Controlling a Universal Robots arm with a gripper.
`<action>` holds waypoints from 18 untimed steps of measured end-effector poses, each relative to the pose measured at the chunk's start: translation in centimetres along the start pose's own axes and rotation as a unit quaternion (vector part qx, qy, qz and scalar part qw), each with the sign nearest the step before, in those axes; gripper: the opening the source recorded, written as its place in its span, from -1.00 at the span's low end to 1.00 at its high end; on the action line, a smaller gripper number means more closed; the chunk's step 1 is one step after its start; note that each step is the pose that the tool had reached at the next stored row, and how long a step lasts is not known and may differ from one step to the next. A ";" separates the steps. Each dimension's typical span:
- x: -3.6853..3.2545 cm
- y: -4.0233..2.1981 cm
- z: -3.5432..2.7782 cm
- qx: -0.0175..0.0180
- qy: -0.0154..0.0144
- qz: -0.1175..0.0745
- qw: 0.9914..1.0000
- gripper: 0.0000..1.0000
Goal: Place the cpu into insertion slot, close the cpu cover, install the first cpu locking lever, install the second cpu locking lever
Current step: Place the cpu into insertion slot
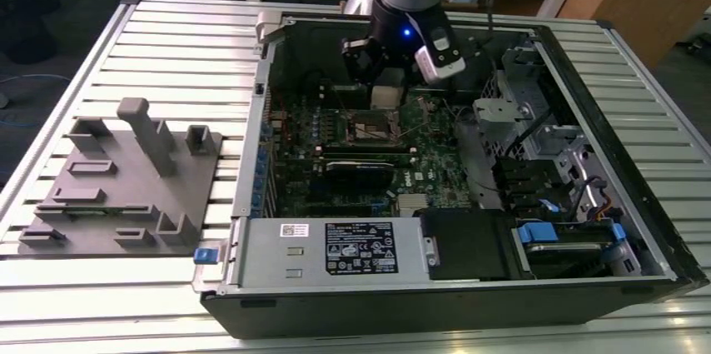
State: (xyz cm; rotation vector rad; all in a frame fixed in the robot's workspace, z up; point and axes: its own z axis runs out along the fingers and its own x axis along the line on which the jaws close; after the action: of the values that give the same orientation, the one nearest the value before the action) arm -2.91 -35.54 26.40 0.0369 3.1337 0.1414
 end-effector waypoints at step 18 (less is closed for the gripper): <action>0.01 -0.11 1.15 0.001 -0.004 0.000 1.000 0.08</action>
State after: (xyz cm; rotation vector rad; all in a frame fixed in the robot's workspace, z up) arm -2.92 -35.54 25.25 0.0359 3.1264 0.1370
